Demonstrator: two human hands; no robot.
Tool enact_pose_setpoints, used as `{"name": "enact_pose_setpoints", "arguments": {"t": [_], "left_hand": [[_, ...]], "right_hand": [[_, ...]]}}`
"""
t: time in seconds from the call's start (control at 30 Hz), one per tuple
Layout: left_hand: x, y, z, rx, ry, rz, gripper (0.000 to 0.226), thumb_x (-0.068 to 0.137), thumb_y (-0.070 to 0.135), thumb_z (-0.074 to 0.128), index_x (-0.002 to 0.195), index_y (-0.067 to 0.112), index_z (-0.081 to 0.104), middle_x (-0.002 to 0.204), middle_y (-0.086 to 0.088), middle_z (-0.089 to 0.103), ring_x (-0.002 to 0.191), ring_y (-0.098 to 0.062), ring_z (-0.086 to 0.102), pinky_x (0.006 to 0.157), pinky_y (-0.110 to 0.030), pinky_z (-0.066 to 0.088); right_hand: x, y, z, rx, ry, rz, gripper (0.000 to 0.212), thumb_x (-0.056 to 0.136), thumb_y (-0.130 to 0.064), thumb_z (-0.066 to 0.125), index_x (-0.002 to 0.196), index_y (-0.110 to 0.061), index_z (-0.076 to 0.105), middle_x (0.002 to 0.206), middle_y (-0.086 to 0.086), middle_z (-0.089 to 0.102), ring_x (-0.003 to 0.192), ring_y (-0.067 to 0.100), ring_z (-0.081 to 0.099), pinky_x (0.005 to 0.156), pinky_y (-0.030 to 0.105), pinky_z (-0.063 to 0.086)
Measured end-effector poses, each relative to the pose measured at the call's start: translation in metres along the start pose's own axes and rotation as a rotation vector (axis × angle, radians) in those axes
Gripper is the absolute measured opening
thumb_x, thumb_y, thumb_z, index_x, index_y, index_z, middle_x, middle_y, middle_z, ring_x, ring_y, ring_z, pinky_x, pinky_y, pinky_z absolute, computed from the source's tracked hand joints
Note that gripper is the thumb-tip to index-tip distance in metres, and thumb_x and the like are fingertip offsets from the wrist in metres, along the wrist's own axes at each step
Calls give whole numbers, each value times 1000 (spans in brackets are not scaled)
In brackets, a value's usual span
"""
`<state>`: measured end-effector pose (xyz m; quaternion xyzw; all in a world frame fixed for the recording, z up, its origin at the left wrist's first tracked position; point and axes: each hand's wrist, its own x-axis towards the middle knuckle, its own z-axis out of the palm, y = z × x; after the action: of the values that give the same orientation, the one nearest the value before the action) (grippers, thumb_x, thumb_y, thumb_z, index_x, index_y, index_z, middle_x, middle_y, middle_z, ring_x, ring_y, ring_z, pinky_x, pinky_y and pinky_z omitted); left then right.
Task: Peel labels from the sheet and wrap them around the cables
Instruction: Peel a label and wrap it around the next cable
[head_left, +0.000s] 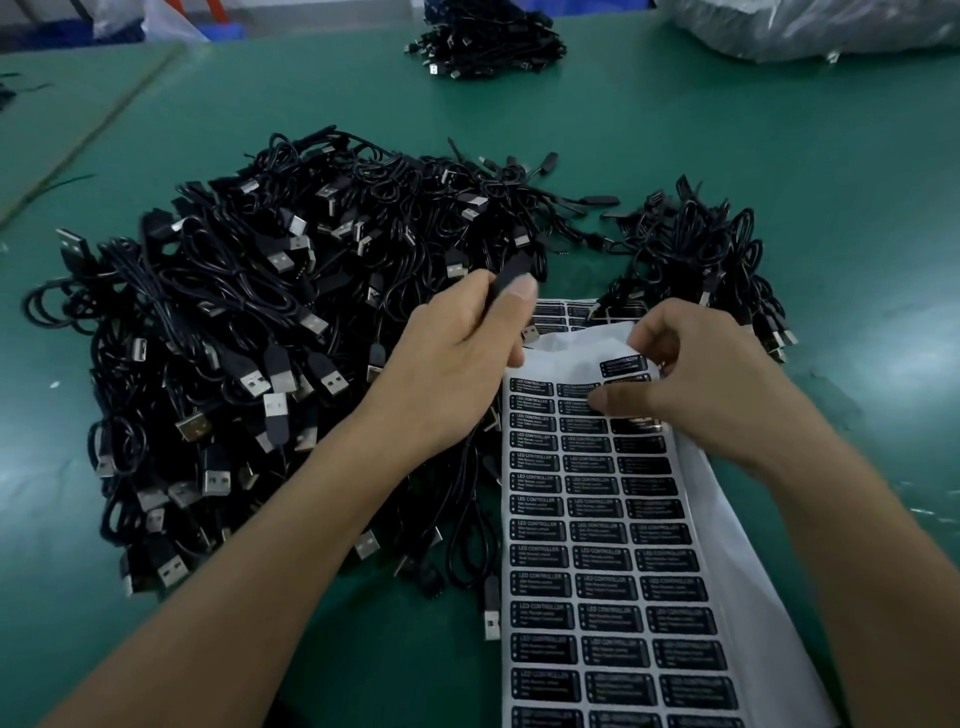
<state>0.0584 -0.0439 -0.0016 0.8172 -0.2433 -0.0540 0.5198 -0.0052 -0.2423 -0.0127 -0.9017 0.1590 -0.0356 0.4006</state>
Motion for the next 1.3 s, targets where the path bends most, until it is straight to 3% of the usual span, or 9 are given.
{"name": "enact_pose_setpoints", "arguments": {"t": [0.13, 0.23, 0.4, 0.47, 0.53, 0.63, 0.8, 1.13, 1.3], "left_hand": [[-2, -1, 1, 96, -3, 75, 39, 80, 44, 70, 80, 26, 36, 101, 22, 69, 72, 4, 57, 71, -30, 45], [-2, -2, 3, 99, -28, 116, 38, 75, 36, 75, 83, 27, 39, 114, 21, 68, 71, 14, 55, 67, -23, 41], [-1, -5, 6, 62, -64, 92, 37, 76, 32, 73, 74, 33, 36, 93, 16, 73, 84, -18, 71, 68, -50, 56], [0, -5, 6, 49, -64, 89, 38, 76, 30, 72, 72, 35, 35, 87, 10, 73, 81, -26, 69, 66, -52, 54], [0, -6, 6, 13, -70, 59, 37, 76, 28, 71, 75, 29, 35, 85, 4, 73, 73, -23, 66, 59, -45, 52], [1, -9, 6, 2, -62, 16, 37, 77, 26, 71, 76, 25, 34, 84, 0, 74, 64, -7, 55, 57, -30, 45], [3, -11, 5, -43, -26, -29, 39, 75, 23, 72, 74, 27, 33, 82, -6, 73, 61, -15, 51, 55, -43, 44], [7, -14, 4, -168, 18, -76, 40, 71, 20, 75, 77, 22, 36, 66, 5, 60, 90, -50, 65, 80, -66, 51], [8, -13, 5, -237, 24, -75, 39, 72, 19, 71, 80, 19, 33, 53, 17, 49, 76, -27, 58, 85, -61, 53]], "right_hand": [[-2, -3, -8, 316, -112, -69, 37, 68, -19, 89, 95, -24, 64, 77, 3, 76, 70, 18, 72, 68, 34, 56], [-4, -5, -12, 480, -233, -124, 50, 57, -27, 87, 102, -26, 66, 84, 7, 78, 76, 20, 75, 70, 25, 60], [-3, -7, -6, 524, -201, -210, 48, 57, -26, 86, 100, -22, 66, 74, 7, 76, 67, 21, 73, 65, 25, 59], [-3, -8, -2, 515, -165, -216, 51, 55, -32, 86, 100, -21, 65, 75, 14, 75, 71, 37, 71, 69, 42, 58], [-4, -10, 3, 467, -111, -220, 54, 53, -42, 87, 99, -24, 63, 77, 17, 73, 70, 40, 67, 68, 44, 54], [-5, -10, 9, 244, 76, -282, 53, 56, -45, 91, 94, -29, 58, 78, -3, 64, 64, 5, 54, 60, 18, 47], [-11, -13, 16, -2, 222, -379, 29, 72, -47, 85, 82, -27, 66, 71, -14, 58, 65, 1, 52, 58, 14, 40], [-19, -24, 23, -121, 205, -380, 28, 86, -47, 72, 83, -20, 78, 62, -11, 63, 59, 6, 58, 59, 33, 54], [-22, -29, 30, -134, 236, -399, 27, 90, -35, 71, 71, -15, 74, 58, -3, 63, 58, 17, 59, 59, 41, 53]]}}
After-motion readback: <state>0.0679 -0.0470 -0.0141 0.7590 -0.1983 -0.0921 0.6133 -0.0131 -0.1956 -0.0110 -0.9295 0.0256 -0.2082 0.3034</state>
